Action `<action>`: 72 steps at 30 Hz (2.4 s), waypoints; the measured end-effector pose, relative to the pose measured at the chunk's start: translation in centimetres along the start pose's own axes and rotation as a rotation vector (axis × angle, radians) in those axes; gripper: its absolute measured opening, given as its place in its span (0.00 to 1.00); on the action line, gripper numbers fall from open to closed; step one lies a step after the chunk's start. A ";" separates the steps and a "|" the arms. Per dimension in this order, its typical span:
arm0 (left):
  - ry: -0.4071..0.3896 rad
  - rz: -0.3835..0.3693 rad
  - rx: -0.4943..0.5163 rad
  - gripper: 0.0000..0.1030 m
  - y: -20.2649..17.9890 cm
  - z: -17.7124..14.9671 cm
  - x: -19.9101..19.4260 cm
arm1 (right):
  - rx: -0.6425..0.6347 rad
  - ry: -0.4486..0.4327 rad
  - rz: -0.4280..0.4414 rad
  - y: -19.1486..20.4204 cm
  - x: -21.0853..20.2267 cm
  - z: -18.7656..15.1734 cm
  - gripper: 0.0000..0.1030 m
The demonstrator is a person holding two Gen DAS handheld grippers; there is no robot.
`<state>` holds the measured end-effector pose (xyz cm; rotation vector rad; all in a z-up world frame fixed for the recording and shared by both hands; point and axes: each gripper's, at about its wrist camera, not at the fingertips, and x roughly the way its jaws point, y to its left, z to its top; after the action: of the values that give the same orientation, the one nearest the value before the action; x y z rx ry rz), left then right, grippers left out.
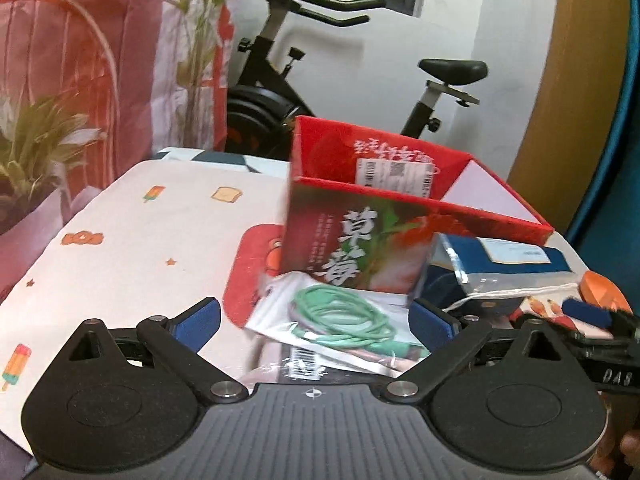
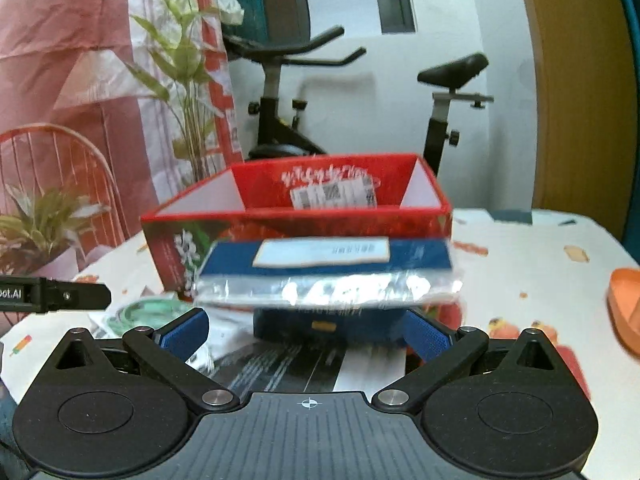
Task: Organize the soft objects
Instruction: 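Move the left tool back toward the plastic bag with the green cable, then grasp the blue cotton-pad packet with the right gripper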
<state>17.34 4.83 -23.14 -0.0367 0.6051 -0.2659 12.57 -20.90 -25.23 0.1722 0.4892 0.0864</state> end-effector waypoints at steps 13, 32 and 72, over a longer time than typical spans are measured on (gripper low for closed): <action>0.047 0.010 -0.129 0.83 3.3 0.1 2.0 | -0.009 0.105 0.007 0.7 2.3 -1.3 1.00; 0.090 -0.081 -0.107 0.44 3.6 1.4 5.6 | -0.001 0.109 0.014 0.3 2.7 -1.6 1.00; 0.110 -0.104 -0.069 0.44 1.3 -1.0 2.4 | 0.056 0.156 0.138 0.5 3.1 -2.1 0.82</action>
<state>19.02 5.48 -25.43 -0.1211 0.7223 -0.3498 14.26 -19.77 -28.35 0.2550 0.6350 0.2229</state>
